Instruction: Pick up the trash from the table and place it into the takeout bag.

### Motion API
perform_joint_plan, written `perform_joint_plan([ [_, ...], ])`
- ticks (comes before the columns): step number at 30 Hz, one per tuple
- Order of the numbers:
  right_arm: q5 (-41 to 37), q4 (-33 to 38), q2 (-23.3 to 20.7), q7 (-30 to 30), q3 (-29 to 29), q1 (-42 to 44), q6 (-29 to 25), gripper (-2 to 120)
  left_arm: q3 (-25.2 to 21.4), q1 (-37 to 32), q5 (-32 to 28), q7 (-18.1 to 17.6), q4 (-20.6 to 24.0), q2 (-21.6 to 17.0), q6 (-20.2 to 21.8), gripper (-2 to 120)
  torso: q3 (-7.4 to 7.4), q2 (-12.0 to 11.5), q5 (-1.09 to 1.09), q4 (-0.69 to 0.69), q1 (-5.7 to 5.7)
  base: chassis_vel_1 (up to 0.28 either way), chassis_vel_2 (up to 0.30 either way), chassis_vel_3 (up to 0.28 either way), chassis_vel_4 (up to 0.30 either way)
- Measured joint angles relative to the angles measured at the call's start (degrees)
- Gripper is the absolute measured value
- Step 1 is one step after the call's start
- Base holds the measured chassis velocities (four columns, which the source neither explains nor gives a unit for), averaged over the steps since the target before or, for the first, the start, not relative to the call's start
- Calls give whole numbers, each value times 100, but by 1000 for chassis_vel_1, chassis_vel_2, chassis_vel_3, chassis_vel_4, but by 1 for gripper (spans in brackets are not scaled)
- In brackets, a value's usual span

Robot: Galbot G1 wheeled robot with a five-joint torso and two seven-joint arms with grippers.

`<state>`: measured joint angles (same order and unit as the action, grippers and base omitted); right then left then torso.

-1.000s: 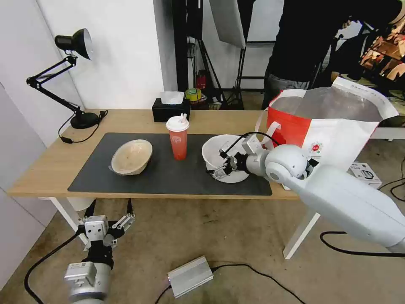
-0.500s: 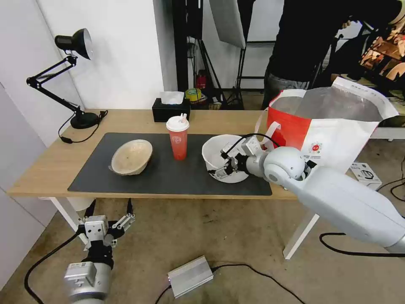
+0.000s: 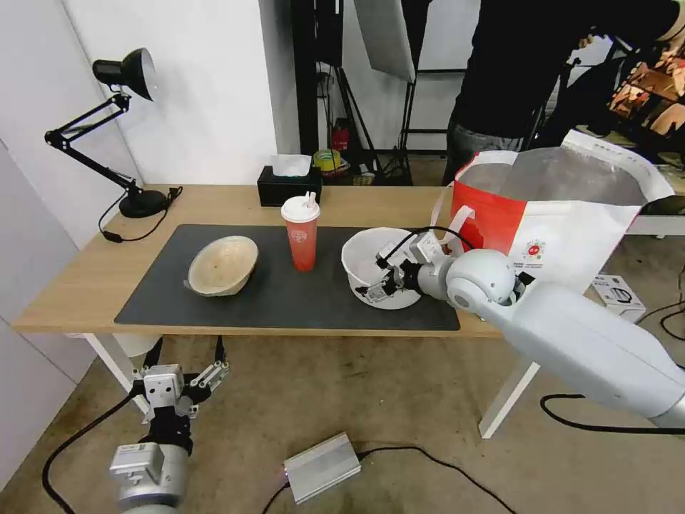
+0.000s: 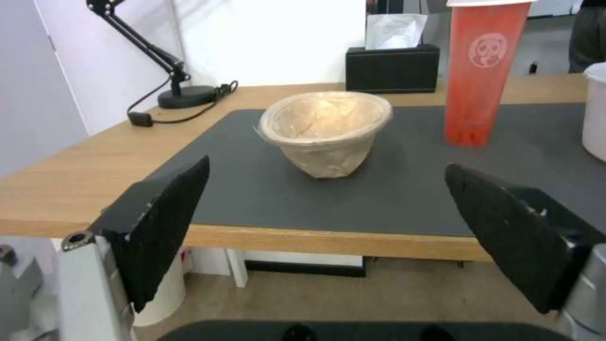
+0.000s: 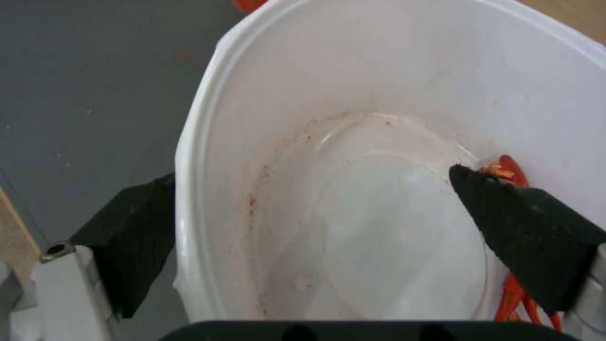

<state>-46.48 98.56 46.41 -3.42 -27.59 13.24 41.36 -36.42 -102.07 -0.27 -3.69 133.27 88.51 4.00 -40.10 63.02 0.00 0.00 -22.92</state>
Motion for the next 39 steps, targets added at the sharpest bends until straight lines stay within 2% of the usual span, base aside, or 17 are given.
perform_joint_plan([
  [32,-24,-113,248,367,-226,-69,-1,98,-3,-27,2,-3,35,-10,-10,100,0,0,0,0,0,0,0,0,0],
  [35,-29,-106,277,408,-247,-68,-2,88,-2,-40,2,-4,44,1,-17,100,0,0,0,0,0,0,0,0,0],
  [36,-29,-106,277,408,-247,-68,-2,88,-2,-40,2,-4,44,1,-17,100,0,0,0,0,0,0,0,0,0],
  [39,-33,-93,280,426,-254,-60,-2,75,-2,-47,2,-5,52,9,-22,100,0,0,0,0,0,0,0,0,0],
])
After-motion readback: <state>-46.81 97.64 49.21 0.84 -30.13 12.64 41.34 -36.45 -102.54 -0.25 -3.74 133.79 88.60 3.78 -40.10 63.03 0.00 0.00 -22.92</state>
